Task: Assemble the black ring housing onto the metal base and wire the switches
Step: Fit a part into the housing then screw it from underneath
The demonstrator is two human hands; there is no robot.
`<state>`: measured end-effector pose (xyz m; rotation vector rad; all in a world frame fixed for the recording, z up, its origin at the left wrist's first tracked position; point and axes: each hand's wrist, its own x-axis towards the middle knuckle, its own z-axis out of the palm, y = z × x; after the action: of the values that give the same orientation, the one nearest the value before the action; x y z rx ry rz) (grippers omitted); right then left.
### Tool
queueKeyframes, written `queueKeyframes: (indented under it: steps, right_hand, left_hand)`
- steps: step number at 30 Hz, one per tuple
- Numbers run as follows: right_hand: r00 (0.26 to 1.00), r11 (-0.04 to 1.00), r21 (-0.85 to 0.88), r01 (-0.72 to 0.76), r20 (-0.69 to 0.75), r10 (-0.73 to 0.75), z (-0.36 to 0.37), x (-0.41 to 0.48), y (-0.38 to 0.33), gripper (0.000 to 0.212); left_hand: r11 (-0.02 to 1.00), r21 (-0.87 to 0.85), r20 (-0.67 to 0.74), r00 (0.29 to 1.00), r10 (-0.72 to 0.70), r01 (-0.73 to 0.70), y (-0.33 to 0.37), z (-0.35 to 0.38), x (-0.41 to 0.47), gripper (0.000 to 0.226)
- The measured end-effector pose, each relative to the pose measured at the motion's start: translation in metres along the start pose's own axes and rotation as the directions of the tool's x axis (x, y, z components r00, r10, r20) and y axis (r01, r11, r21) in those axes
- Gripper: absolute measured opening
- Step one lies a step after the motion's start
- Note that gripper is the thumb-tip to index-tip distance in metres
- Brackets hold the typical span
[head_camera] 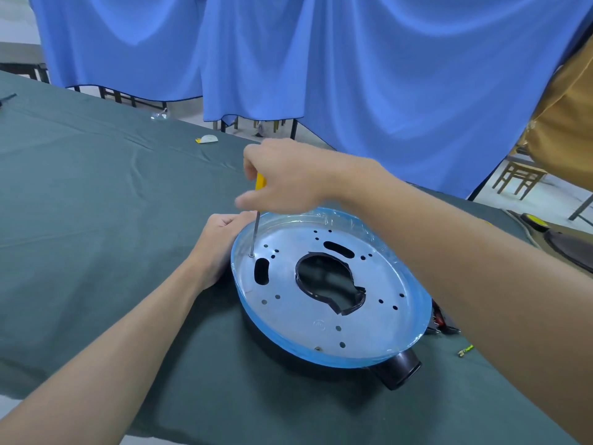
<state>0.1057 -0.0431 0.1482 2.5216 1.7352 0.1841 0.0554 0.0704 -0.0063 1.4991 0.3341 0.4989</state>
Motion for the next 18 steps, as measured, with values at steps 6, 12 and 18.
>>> queueKeyframes:
  steps: [6,12,18]
  right_hand:
    - [0.996,0.999,0.032,0.011,-0.092,-0.008,0.001,0.000,-0.006,0.019]
    - [0.998,0.975,0.218,0.043,-0.047,-0.033,-0.005,-0.002,-0.006,0.021]
    - [0.982,0.998,-0.052,0.026,-0.184,-0.035,0.007,-0.001,-0.005,0.019]
  left_hand:
    - [1.000,0.007,0.006,1.000,0.002,-0.002,0.000,0.000,0.002,0.054]
    - [1.000,0.001,0.008,1.000,0.002,-0.002,0.000,0.000,0.000,0.060]
    - [1.000,-0.013,0.019,1.000,0.014,-0.014,0.003,0.002,-0.001,0.064]
